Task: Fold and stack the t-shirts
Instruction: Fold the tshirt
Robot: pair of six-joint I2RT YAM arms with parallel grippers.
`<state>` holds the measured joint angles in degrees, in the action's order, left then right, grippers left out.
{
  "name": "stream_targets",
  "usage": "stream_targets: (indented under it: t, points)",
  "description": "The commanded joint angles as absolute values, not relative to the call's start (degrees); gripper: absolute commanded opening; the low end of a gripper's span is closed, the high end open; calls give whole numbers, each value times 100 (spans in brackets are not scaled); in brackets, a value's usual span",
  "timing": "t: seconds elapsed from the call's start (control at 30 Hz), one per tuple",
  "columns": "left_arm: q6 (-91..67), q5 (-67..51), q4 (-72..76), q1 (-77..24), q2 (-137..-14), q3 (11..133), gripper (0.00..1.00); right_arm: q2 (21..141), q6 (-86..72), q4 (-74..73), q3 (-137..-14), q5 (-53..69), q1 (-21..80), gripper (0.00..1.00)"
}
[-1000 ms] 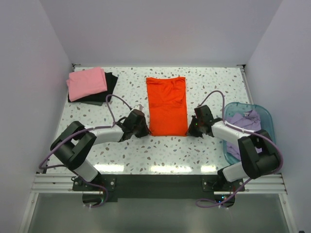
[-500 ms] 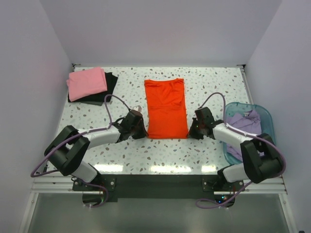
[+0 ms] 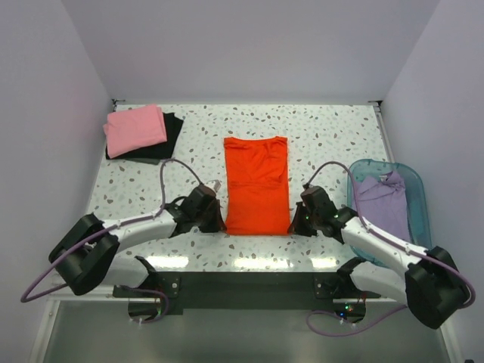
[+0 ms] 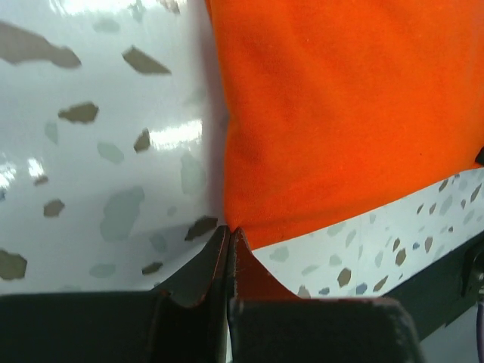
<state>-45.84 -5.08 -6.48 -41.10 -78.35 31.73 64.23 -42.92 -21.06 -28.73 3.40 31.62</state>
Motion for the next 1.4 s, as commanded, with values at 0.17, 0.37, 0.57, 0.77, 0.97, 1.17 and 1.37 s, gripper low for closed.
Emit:
stream_targets:
  t: [0.17,0.37,0.57,0.77,0.97,1.17,1.37]
  points:
    - [-4789,-457,-1678,-4903,-6601,2812,0,4844,-5247,-3452,-2654,-237,4498,0]
    - [-4834,-300,-2258,-4948,-6117,3216,0,4500,-5169,-4331,-3338,-772,4755,0]
    - [-4615,130,-2724,-4826,-6240,4332,0,4930,-4703,-4676,-4525,-1467,4764,0]
    - [-4211,-218,-2453,-4080,-6740,5105,0,6037,-4254,-4273,-5466,-1644,4659,0]
    - [-3885,-369,-2119,-3551,-7645,6011,0,7118,-3736,-3737,-6336,-1126,3877,0]
    - [-3709,-615,-1828,-3103,-8839,7003,0,8155,-3349,-3437,-7319,-774,2981,0]
    - [-3630,-800,-1574,-2681,-10088,8313,0,9471,-3147,-3138,-8286,-211,2233,0]
